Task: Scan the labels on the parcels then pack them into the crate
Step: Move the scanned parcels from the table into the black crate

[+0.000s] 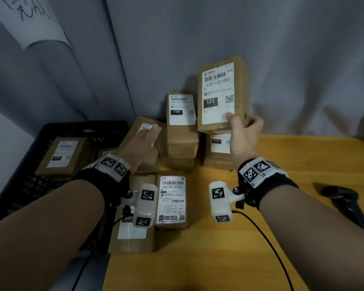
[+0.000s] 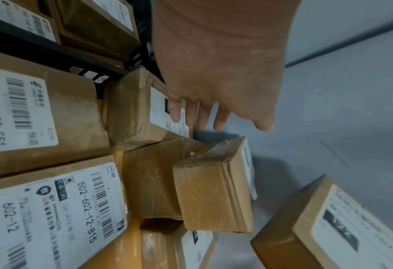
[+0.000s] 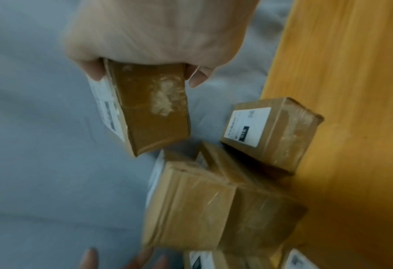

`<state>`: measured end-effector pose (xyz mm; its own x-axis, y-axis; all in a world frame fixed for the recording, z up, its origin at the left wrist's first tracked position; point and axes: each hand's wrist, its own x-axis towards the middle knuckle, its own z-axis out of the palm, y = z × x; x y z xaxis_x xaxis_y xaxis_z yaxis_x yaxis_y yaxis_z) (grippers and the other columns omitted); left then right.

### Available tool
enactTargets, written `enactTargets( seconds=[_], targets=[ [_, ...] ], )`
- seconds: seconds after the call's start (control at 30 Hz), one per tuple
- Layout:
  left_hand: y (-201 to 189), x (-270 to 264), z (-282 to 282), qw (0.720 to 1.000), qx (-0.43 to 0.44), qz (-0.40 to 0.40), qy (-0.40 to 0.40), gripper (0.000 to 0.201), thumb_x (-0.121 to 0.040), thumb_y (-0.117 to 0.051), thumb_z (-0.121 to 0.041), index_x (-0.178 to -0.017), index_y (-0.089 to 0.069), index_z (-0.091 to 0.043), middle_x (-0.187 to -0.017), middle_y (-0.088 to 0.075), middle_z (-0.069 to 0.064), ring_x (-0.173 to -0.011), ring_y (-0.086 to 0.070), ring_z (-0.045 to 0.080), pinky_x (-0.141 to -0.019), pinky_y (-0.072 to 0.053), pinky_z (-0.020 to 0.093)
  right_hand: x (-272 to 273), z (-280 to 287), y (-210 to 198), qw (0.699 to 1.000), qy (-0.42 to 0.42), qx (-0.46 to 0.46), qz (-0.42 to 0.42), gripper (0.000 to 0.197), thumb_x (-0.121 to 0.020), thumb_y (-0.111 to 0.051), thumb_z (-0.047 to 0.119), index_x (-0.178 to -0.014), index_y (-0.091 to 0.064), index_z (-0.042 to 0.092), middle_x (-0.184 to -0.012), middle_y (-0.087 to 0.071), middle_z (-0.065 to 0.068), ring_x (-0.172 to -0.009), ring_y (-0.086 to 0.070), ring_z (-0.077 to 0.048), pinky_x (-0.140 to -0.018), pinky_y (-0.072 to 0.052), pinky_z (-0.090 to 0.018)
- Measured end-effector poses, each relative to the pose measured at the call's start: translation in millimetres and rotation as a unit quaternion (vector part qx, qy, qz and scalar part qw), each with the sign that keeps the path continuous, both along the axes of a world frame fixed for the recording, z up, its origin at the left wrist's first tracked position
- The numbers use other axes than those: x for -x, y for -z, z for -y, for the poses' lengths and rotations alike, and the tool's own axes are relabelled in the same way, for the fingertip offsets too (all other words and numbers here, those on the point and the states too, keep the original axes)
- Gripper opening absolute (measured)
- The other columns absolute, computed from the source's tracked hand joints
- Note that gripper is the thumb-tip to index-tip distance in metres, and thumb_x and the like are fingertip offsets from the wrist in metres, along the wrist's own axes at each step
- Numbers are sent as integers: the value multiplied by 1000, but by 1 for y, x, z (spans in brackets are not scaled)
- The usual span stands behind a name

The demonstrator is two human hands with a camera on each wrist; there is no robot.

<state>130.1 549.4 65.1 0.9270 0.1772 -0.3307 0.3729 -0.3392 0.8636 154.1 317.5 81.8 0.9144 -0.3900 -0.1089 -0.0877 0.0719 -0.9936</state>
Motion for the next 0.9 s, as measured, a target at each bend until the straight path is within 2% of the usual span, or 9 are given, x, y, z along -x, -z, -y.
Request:
enactTargets(
  seconds=[0.1, 0.2, 0.33, 0.43, 0.53, 0.67, 0.73, 0.8, 0.9],
  targets=[
    [-8, 14, -17, 1000, -13, 27, -3, 50, -101, -35, -47, -134, -50, -13, -137, -52, 12, -128, -48, 29, -107, -36, 40, 12, -31, -19, 999, -20, 1, 48, 45, -83, -66, 32, -116, -42, 15, -104, -55, 6, -89, -53, -2, -71, -42, -10],
    [-9, 35, -48, 999, 4, 22, -43, 55, -95, -39, -59, -119, -58, -14, -122, -60, 7, -115, -55, 25, -108, -38, 42, 22, -74, -29, 996, -61, 1, 72, 45, -83, -62, 40, -115, -45, 14, -106, -58, 2, -93, -56, -10, -83, -44, -25],
    [-6, 69, -108, 996, -13, 4, -91, 59, -92, -36, -65, -121, -56, -18, -126, -59, 3, -116, -54, 23, -106, -40, 44, 36, -143, -34, 985, -159, 14, 58, 36, -88, -61, 41, -110, -48, 15, -97, -57, 9, -86, -54, 0, -72, -42, -13],
    [-5, 88, -161, 990, -6, 1, -138, 59, -93, -37, -62, -124, -56, -16, -124, -60, 5, -113, -56, 23, -99, -46, 41, 44, -200, -28, 974, -227, 18, -2, 43, -82, -62, 49, -108, -50, 17, -103, -61, 3, -94, -59, -9, -78, -46, -22],
    [-2, 106, -215, 984, -16, -11, -179, 60, -95, -35, -59, -132, -54, -15, -131, -57, 7, -120, -53, 24, -109, -38, 45, 49, -252, -6, 968, -240, 10, -73, 49, -76, -60, 59, -103, -53, 18, -102, -64, 2, -98, -61, -19, -90, -48, -36],
    [11, 120, -277, 981, -41, -25, -186, 72, -92, -30, -67, -135, -51, -13, -135, -55, 7, -121, -52, 25, -110, -37, 45, 56, -321, 33, 961, -213, -1, -176, 94, -56, -57, 74, -124, -56, 9, -111, -67, -5, -100, -63, -24, -95, -50, -42],
    [20, 121, -301, 982, -57, -31, -177, 72, -93, -27, -66, -134, -52, -12, -133, -55, 8, -119, -52, 26, -109, -38, 46, 55, -354, 57, 957, -199, -15, -213, 100, -51, -59, 74, -126, -51, 7, -112, -66, -8, -99, -64, -28, -94, -52, -46],
    [30, 120, -320, 983, -71, -41, -162, 71, -95, -26, -65, -132, -53, -11, -129, -57, 9, -116, -54, 26, -108, -39, 45, 54, -381, 78, 948, -189, -21, -254, 95, -58, -63, 68, -128, -37, 8, -117, -58, -12, -101, -61, -31, -90, -54, -47],
    [45, 115, -339, 985, -77, -55, -147, 67, -97, -26, -61, -130, -53, -9, -126, -58, 10, -113, -55, 26, -106, -41, 43, 43, -411, 123, 937, -177, 51, -297, 82, -75, -63, 62, -130, -30, 10, -127, -50, -18, -108, -55, -37, -92, -49, -46]
  ],
)
